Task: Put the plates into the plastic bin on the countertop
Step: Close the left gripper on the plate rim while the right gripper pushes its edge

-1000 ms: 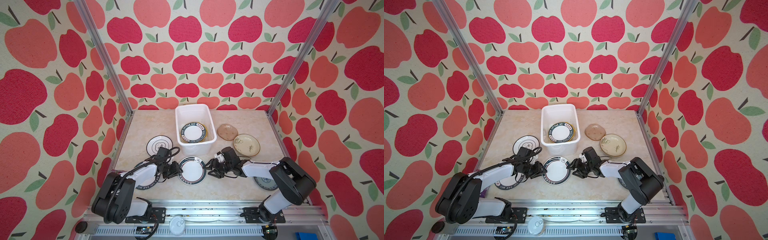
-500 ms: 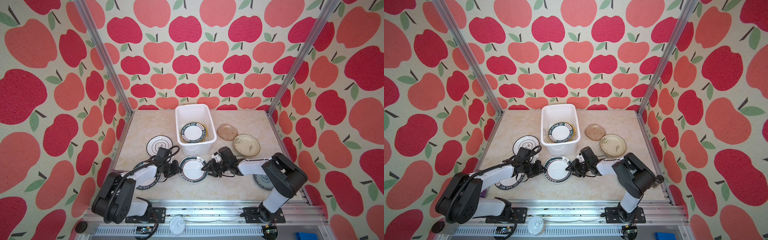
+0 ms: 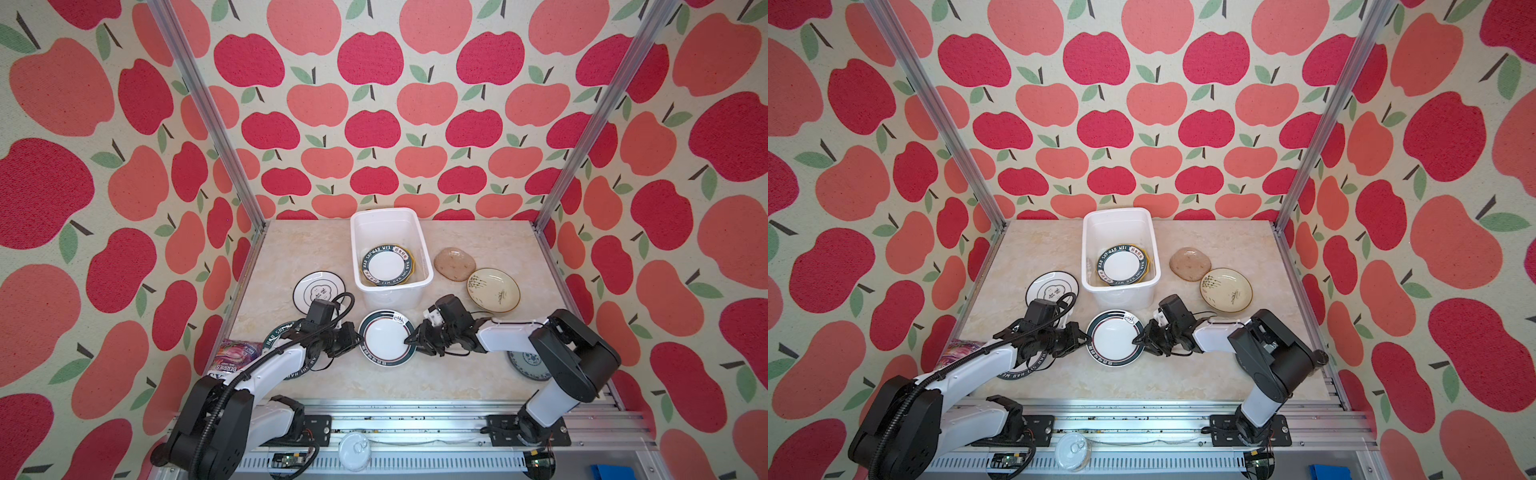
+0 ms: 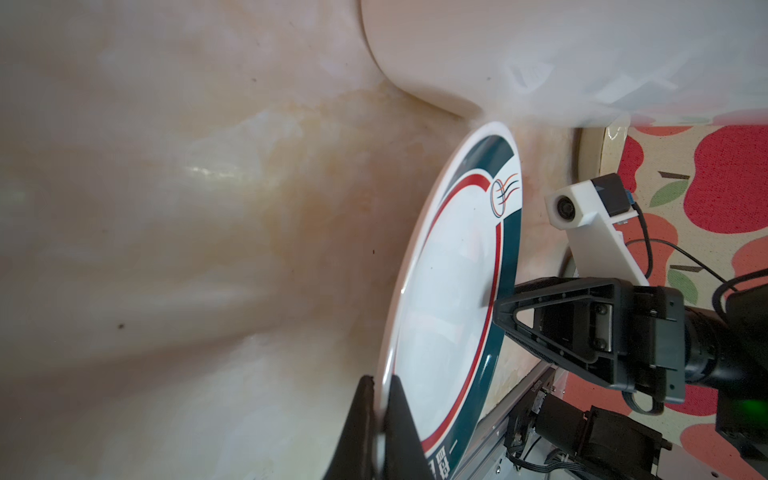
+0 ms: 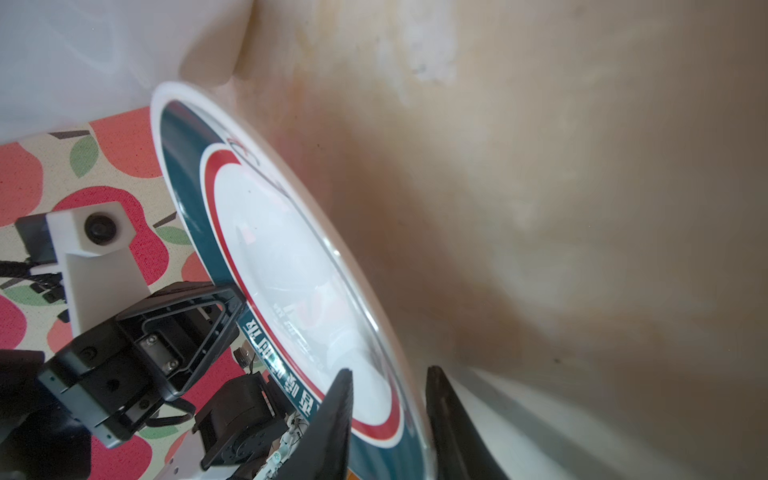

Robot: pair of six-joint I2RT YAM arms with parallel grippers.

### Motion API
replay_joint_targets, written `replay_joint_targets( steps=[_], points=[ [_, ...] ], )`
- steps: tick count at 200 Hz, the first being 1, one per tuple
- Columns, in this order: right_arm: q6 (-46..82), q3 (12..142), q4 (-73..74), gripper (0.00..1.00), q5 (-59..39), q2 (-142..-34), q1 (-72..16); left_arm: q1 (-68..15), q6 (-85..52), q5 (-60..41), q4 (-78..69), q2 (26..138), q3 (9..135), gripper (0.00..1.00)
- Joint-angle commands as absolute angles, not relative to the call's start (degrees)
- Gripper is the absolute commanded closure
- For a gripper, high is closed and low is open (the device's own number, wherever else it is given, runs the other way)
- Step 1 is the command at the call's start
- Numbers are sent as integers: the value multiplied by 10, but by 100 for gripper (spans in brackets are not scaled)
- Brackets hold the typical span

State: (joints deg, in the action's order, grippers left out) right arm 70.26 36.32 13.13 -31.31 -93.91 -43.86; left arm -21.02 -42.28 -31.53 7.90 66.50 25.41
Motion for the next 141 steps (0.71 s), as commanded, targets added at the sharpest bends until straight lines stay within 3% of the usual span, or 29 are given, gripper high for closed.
replay_joint_targets(
  steps=[1,101,141],
  points=[
    [688,380,170,72,-324,-903,-450,-219,-417,-328,116,647,234,100],
    [649,370,162,88,-297,-804,-460,-208,-410,-361,166,591,242,95],
    [653,357,153,100,-274,-767,-460,-205,-408,-363,178,570,246,76]
  ],
)
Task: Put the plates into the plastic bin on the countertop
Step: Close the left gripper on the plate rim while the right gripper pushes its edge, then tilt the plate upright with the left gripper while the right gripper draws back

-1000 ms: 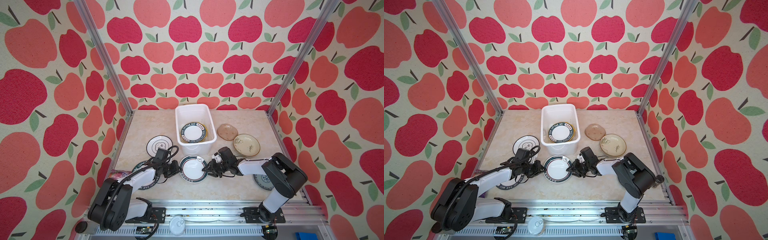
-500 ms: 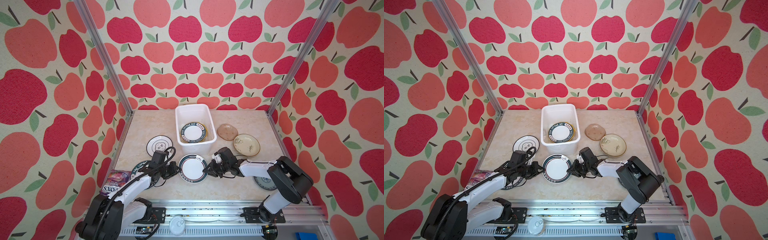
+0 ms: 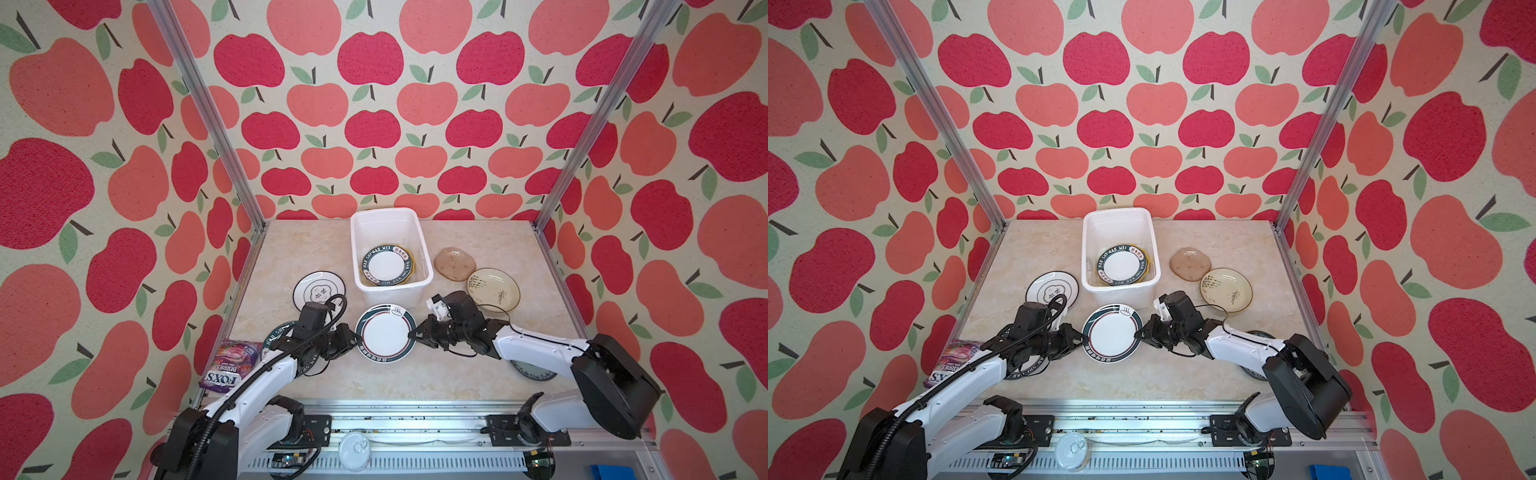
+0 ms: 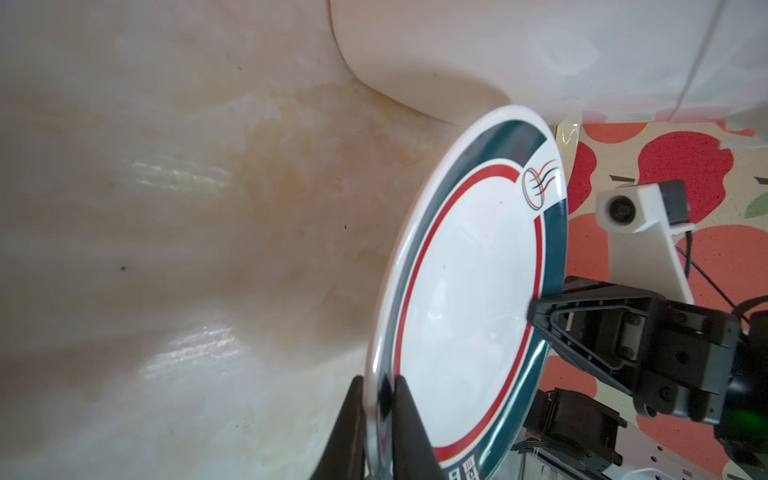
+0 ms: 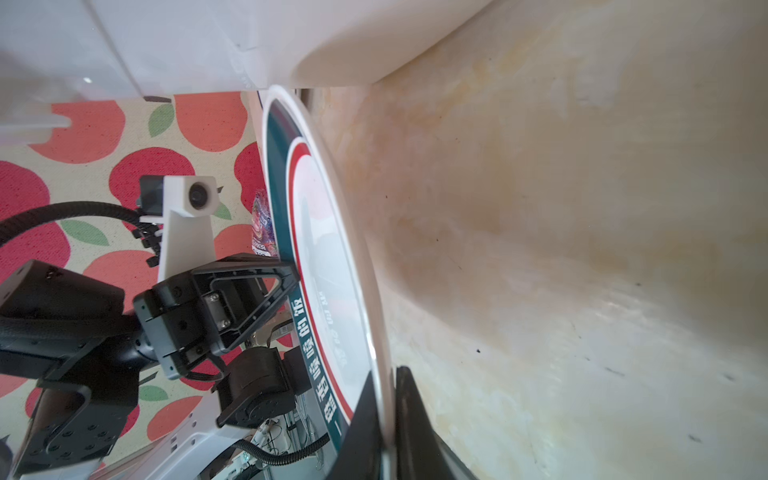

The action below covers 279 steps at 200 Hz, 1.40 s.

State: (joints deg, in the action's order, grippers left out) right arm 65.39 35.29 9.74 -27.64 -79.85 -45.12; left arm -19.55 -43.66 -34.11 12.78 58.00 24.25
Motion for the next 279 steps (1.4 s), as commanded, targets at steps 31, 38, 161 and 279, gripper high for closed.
replay_joint_targets(
  steps=[31,38,161,279],
  points=[
    [665,348,153,100,-261,-744,-459,-205,-408,-356,187,548,245,61],
    [668,346,153,100,-258,-740,-459,-204,-408,-355,187,542,245,59],
    [718,348,226,100,-285,-758,-470,-204,-429,-386,176,480,247,73],
    [730,354,216,63,-273,-769,-487,-200,-464,-348,208,428,257,100]
  ],
)
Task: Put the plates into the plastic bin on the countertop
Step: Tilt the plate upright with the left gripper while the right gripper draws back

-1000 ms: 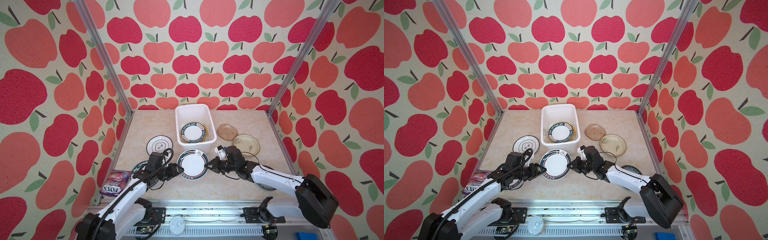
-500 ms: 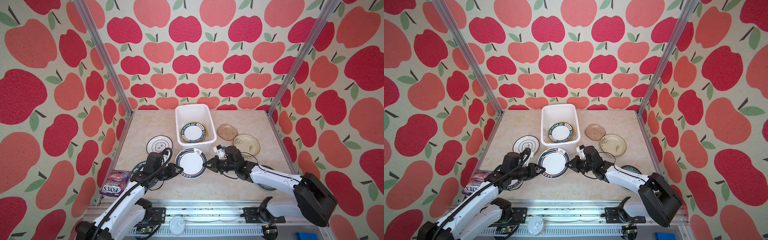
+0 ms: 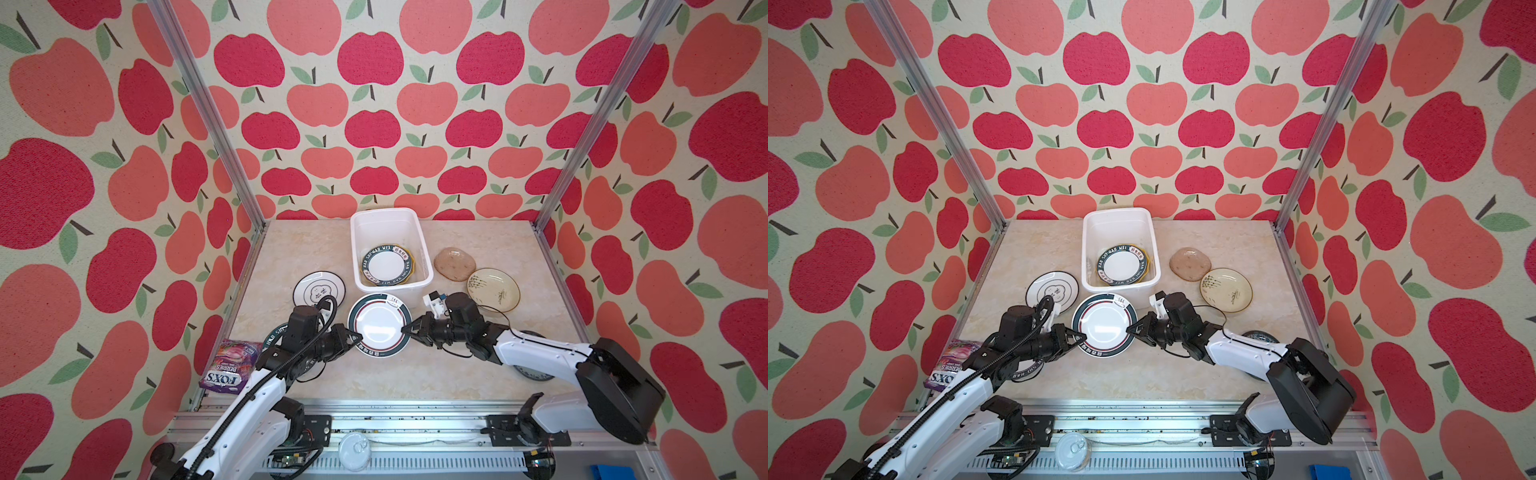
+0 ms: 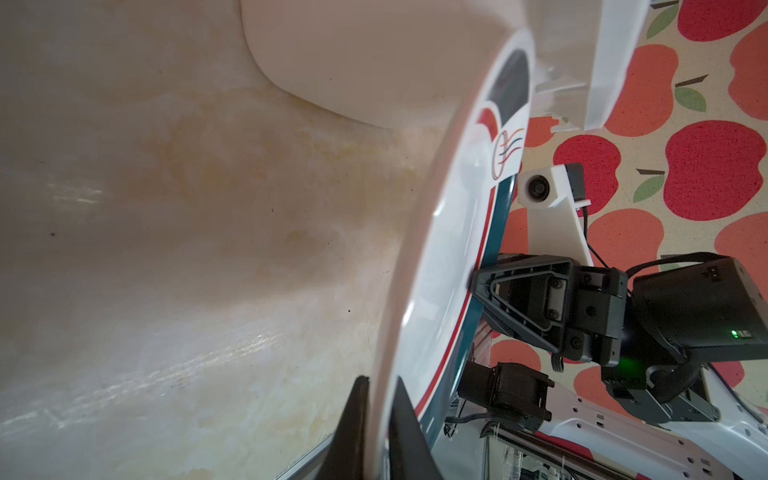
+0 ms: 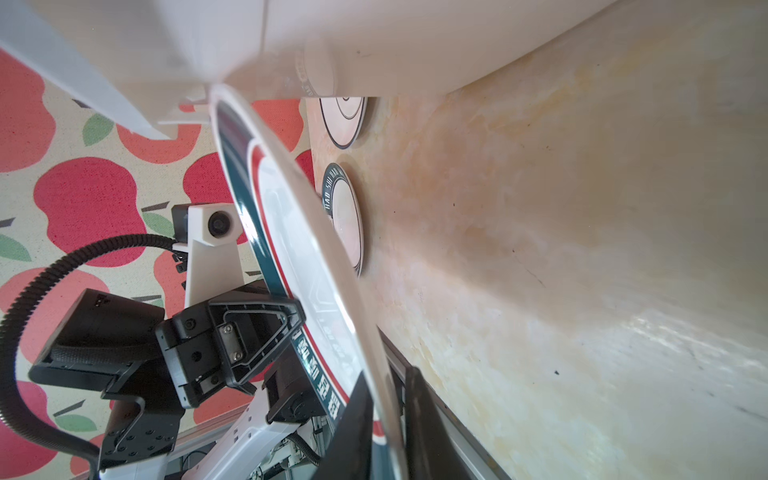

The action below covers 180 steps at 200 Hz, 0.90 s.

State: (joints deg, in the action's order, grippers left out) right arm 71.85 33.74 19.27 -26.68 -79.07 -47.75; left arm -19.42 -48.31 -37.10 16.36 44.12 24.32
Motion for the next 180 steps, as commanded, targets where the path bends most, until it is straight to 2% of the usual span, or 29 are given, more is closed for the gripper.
replay_joint_targets(
  steps=[1,21,43,102,140,180],
  points=[
    [730,353,216,62,-272,-768,-487,-200,-465,-347,211,427,258,100],
    [739,339,199,49,-252,-740,-482,-199,-471,-323,243,407,269,100],
    [741,323,168,43,-229,-703,-474,-199,-476,-295,285,382,284,100],
    [747,281,96,42,-196,-598,-439,-199,-467,-274,405,345,325,100],
    [748,253,33,41,-172,-515,-405,-200,-439,-271,506,333,397,100],
    [752,230,-26,41,-167,-439,-362,-202,-447,-298,546,346,497,100]
  ],
)
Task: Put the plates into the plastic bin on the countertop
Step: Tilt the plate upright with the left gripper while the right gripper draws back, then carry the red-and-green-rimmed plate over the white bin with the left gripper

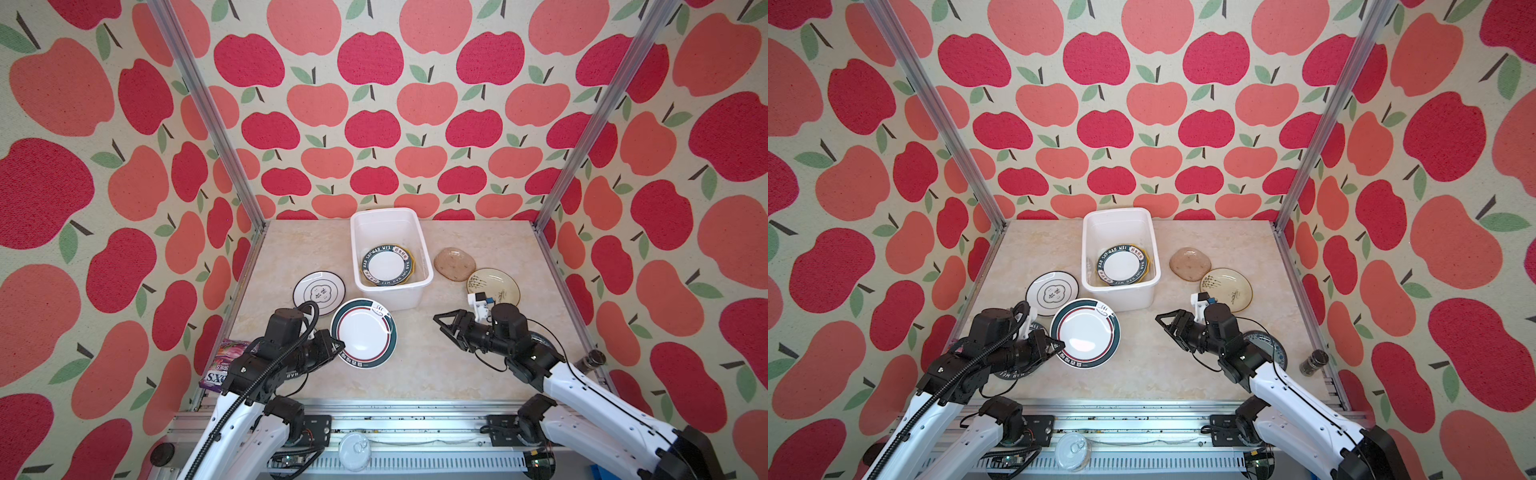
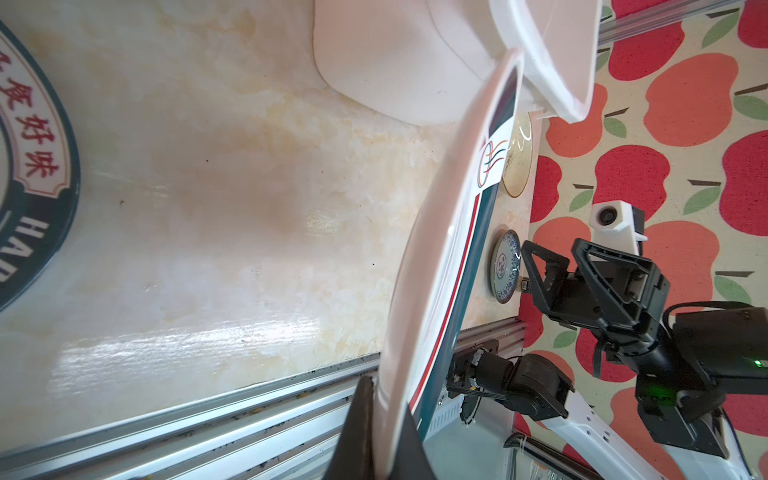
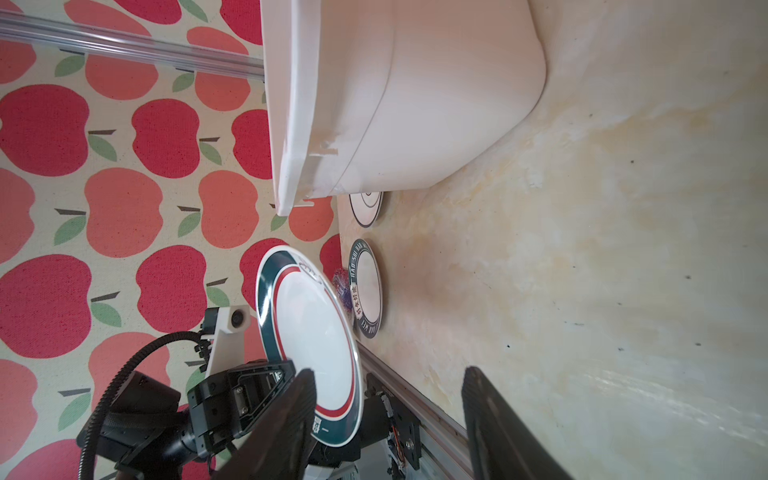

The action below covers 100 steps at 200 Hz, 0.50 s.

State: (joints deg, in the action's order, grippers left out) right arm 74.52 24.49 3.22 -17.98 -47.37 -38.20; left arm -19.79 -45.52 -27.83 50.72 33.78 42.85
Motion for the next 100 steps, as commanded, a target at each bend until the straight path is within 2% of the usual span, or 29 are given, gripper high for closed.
replay_joint_targets(
  steps=[1,57,100],
  points=[
    [752,230,-27,41,-166,-437,-360,-203,-447,-297,547,347,501,100],
    [751,216,-74,44,-169,-405,-330,-207,-510,-224,493,491,678,100],
    [744,209,-84,44,-168,-414,-330,-219,-559,-144,455,673,812,100]
  ],
)
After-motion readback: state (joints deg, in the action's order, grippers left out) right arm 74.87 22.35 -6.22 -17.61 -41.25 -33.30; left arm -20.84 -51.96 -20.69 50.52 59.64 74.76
